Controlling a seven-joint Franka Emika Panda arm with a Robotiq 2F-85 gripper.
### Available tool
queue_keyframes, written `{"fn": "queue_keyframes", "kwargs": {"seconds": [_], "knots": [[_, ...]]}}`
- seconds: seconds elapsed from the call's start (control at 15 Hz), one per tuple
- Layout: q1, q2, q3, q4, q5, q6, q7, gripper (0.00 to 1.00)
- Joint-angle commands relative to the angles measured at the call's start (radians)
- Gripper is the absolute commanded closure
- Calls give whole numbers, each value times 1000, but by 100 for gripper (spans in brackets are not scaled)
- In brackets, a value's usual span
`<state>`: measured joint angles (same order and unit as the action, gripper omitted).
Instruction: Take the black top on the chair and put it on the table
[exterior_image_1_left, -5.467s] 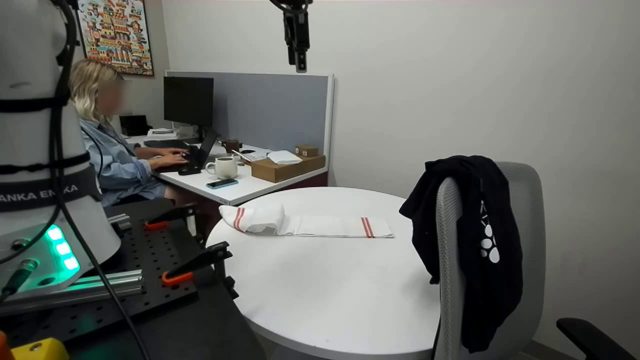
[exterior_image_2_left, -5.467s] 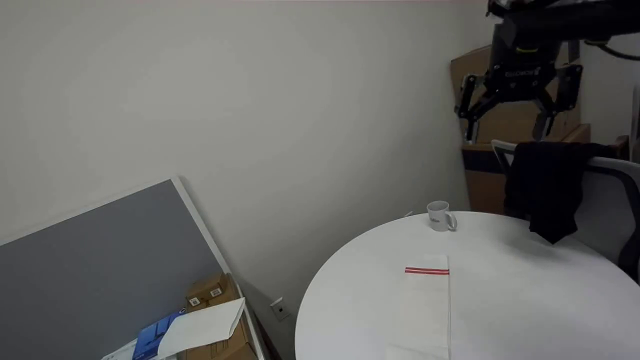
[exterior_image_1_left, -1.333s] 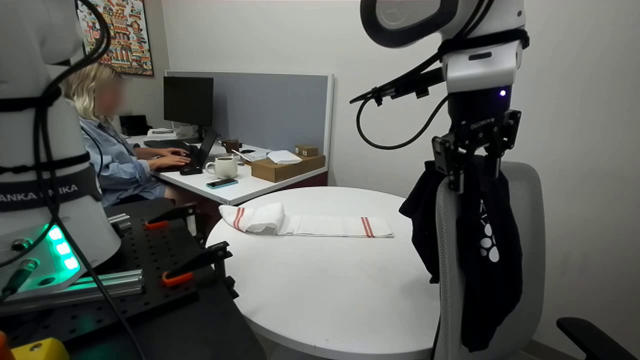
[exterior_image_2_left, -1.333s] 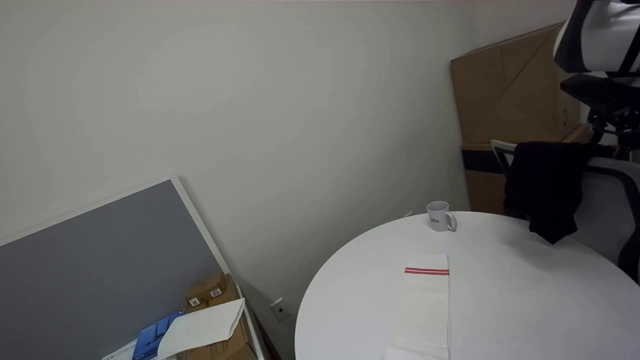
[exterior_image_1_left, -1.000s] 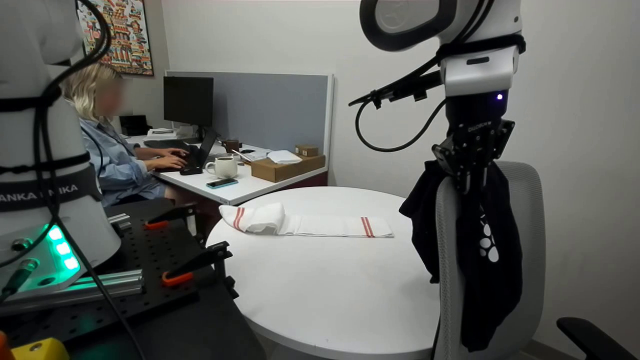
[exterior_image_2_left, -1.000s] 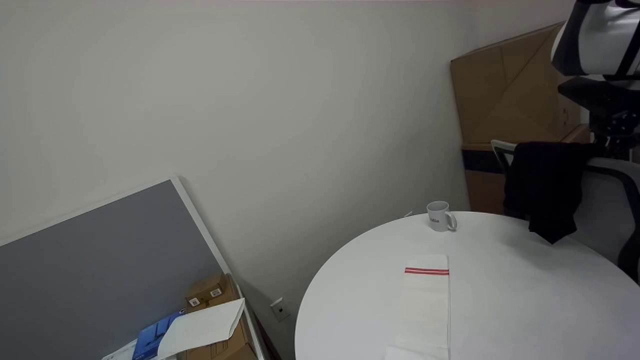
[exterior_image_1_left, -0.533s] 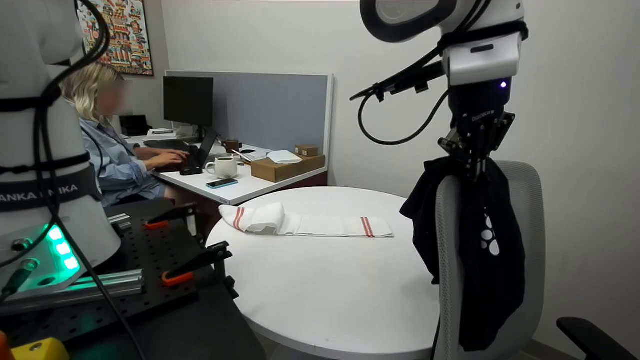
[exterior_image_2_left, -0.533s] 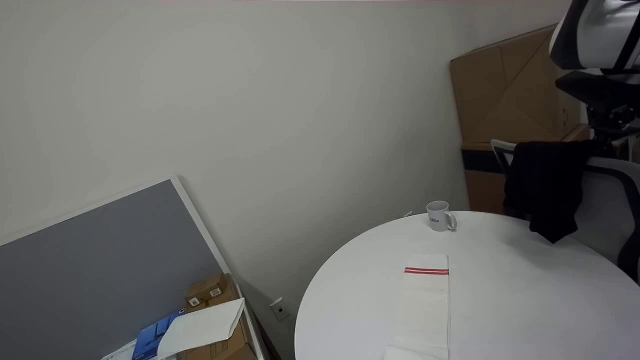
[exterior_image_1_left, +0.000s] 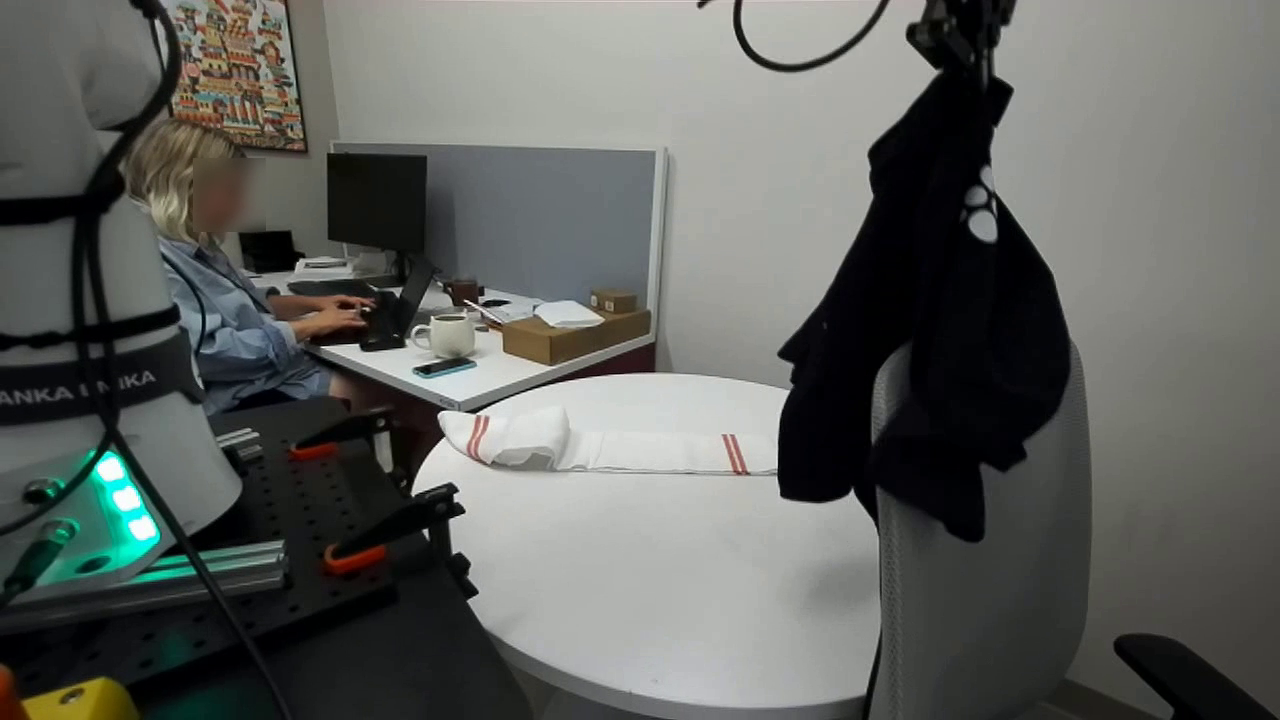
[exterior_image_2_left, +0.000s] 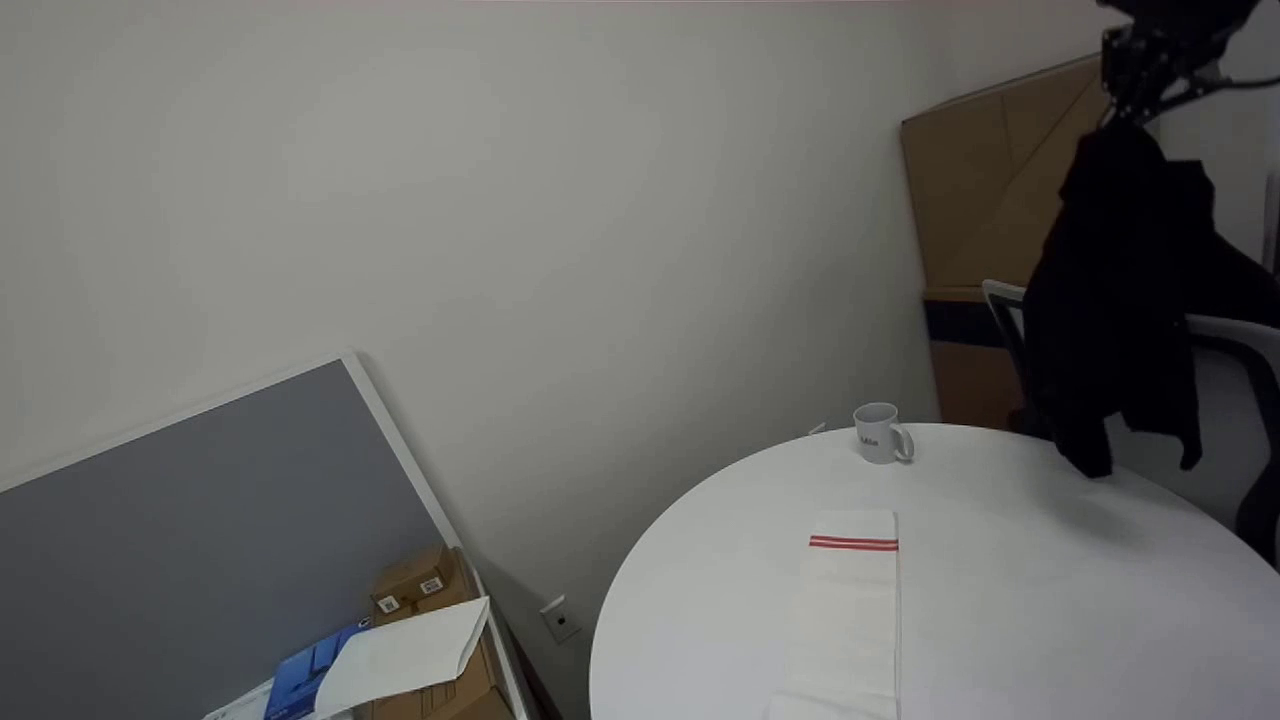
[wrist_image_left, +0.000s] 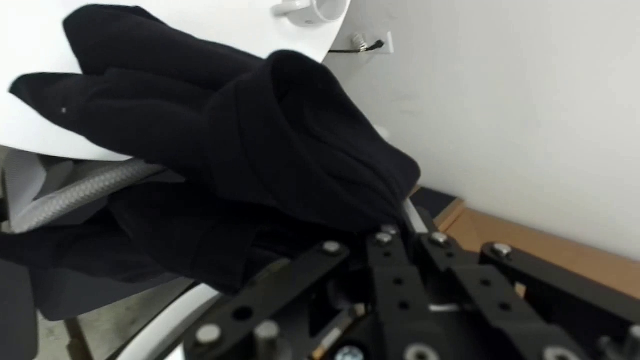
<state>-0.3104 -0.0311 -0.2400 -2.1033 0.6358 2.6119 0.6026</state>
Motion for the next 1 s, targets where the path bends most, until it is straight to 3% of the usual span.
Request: {"fn": "queue_keyframes", "kwargs": {"seconds": [0.0, 0.4, 0.67, 0.93], "knots": [[37, -163, 3, 29, -26, -126, -65, 93], [121, -321, 36, 206, -16, -421, -98, 94], [195, -324, 32, 318, 50, -592, -176, 93], [174, -340, 58, 286, 26, -576, -141, 93]]}}
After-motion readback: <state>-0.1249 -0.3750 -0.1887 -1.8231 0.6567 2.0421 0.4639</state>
